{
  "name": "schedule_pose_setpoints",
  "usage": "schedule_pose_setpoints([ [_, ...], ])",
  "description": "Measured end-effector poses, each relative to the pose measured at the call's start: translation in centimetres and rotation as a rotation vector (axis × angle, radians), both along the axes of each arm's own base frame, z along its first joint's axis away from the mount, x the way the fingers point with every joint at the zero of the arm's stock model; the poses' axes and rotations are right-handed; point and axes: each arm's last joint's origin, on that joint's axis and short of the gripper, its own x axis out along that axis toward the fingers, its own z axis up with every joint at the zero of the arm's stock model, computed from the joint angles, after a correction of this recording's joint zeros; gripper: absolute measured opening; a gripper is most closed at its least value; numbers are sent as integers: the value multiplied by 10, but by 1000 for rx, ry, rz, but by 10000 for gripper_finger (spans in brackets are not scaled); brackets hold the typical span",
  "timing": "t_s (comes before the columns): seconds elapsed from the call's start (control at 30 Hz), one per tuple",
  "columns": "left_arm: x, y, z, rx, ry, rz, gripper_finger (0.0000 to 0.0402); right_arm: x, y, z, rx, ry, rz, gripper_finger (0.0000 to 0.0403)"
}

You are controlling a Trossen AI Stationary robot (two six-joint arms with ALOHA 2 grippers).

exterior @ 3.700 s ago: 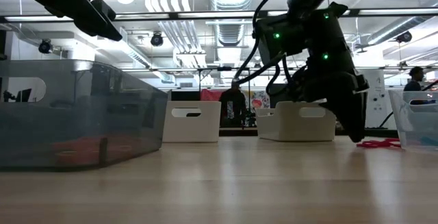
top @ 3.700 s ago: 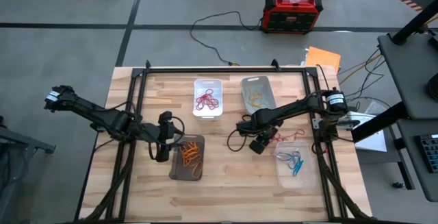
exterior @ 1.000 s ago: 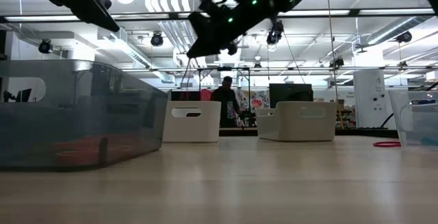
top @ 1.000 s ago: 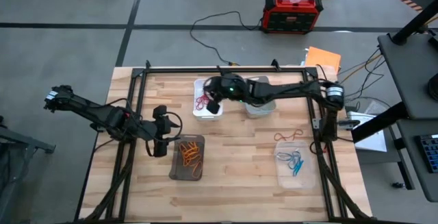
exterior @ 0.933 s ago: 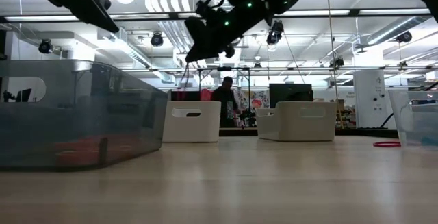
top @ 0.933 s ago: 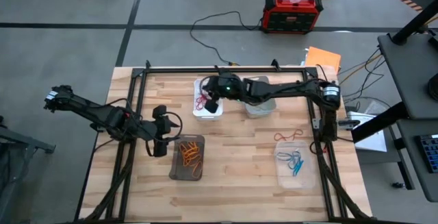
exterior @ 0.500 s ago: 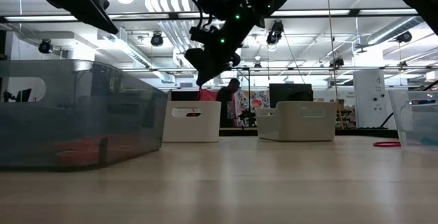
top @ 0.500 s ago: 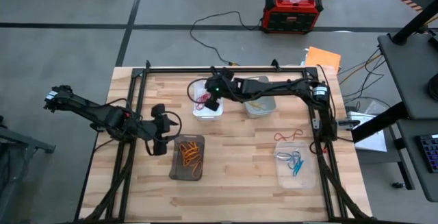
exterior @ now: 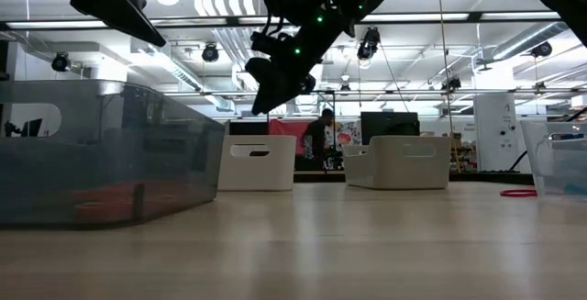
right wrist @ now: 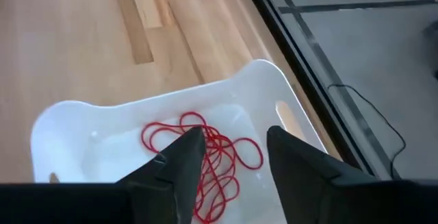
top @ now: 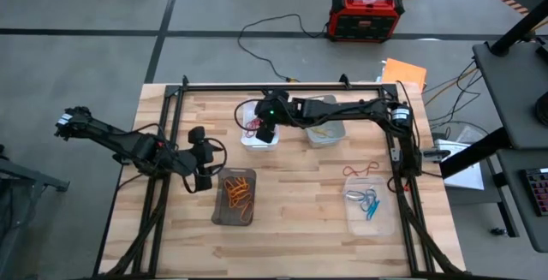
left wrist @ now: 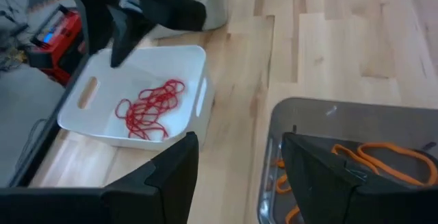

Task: Sort rubber bands into baskets
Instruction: Put the red rubber band into the white bin

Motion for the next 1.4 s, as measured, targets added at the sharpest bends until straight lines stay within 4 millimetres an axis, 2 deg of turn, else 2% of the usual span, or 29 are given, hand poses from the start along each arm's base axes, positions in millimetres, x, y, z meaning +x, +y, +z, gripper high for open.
schedule_pose_setpoints([
  [0.13,1,0,1,13,-12,9,194,-3,1,6,22,-11,-14,166],
  [0.27,1,0,1,14,-11,9,194,-18,19,33,113,-13,37,167],
  [0.43,2,0,2,35,-24,8,194,-51,49,70,372,50,138,160],
  [0.53,2,0,3,50,-32,7,194,-75,65,79,554,159,158,155],
  [0.63,3,0,5,59,-38,-3,194,-99,79,79,663,313,72,151],
  [0.83,4,0,8,76,-53,-20,194,-126,91,59,671,549,-218,156],
  [1.0,4,0,7,84,-49,-26,194,-139,92,28,707,660,-376,164],
  [1.27,4,0,6,89,-35,-27,194,-165,94,-29,699,825,-500,167],
  [1.4,4,0,6,101,-33,-37,194,-175,94,-48,700,857,-538,166],
])
